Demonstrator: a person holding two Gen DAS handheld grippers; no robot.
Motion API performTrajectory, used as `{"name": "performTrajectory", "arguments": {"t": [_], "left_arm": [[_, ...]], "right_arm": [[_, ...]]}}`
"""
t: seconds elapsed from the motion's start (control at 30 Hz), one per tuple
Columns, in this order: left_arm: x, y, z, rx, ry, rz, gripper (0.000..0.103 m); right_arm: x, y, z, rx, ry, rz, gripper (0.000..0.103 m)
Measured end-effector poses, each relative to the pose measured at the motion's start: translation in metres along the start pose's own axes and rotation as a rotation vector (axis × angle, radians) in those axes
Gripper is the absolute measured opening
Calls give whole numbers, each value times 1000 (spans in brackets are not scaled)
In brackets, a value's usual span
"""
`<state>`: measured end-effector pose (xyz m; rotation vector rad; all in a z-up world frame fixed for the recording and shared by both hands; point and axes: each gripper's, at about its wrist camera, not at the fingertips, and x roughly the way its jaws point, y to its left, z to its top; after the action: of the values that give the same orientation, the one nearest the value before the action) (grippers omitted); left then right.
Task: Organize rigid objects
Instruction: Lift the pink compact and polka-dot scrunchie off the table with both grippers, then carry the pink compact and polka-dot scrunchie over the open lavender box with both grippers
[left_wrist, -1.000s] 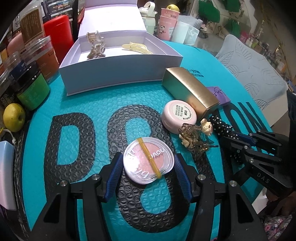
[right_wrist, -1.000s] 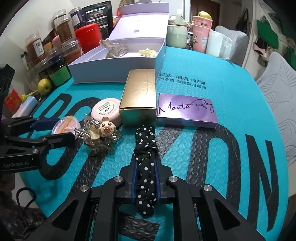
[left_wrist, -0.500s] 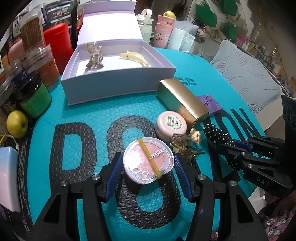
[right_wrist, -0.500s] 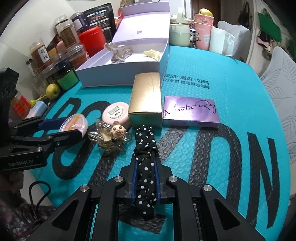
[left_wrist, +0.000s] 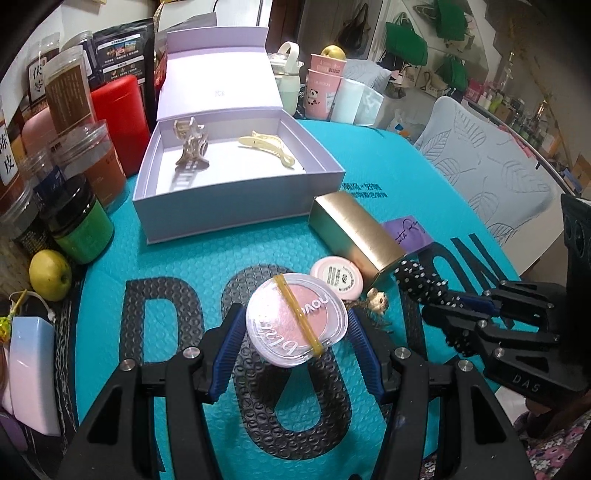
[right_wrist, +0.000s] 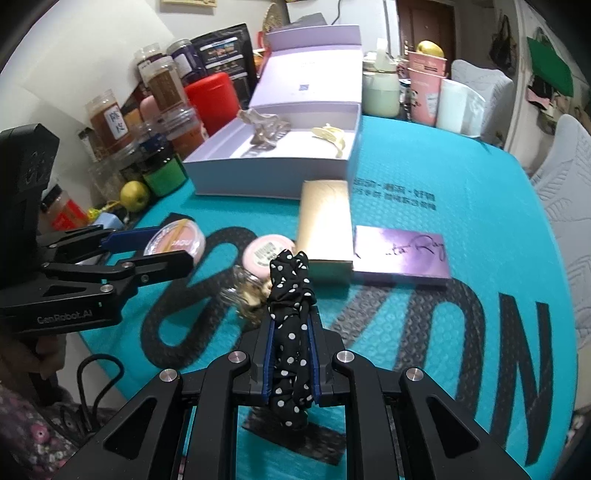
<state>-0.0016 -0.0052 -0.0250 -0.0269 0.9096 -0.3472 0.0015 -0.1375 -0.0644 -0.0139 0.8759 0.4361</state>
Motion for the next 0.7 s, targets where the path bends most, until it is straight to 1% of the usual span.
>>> {"name": "performTrajectory", "arguments": {"t": [0.27, 0.5, 0.7], "left_arm": [[-1, 5, 12, -1, -20, 12, 56], [-6, 8, 27, 13, -55, 28, 56], [-9, 10, 44, 31, -88, 52, 56]], "right_arm": [[3, 10, 11, -39, -12, 41, 15], [5, 14, 27, -69, -30, 78, 15], [5, 18, 46, -113, -58, 82, 15]]}}
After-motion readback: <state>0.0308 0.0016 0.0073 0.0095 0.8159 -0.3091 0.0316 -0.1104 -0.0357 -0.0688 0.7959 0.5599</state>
